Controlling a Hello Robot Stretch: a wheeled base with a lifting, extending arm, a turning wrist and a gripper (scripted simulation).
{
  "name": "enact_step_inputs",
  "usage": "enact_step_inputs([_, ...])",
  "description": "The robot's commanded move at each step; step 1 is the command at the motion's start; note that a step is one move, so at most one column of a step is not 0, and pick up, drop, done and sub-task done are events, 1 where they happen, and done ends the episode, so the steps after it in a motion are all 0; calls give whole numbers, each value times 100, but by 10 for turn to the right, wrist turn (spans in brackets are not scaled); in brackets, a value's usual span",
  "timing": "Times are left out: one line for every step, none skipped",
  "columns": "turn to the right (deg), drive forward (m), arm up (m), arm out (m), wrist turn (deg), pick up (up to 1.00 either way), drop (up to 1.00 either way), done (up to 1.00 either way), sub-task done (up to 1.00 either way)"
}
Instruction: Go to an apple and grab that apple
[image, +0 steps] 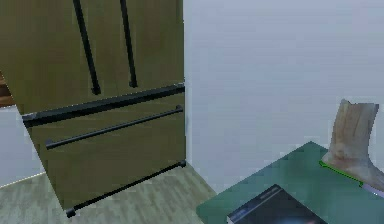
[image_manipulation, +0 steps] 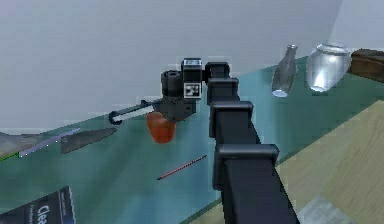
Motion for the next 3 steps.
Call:
enact_step_inputs([0, 0, 0, 0, 240, 0, 0, 0, 0])
enact_step_inputs([0, 0, 0, 0, 0, 100, 0, 0, 0])
enact_step_inputs([0, 0, 0, 0, 0, 0, 0, 100, 0])
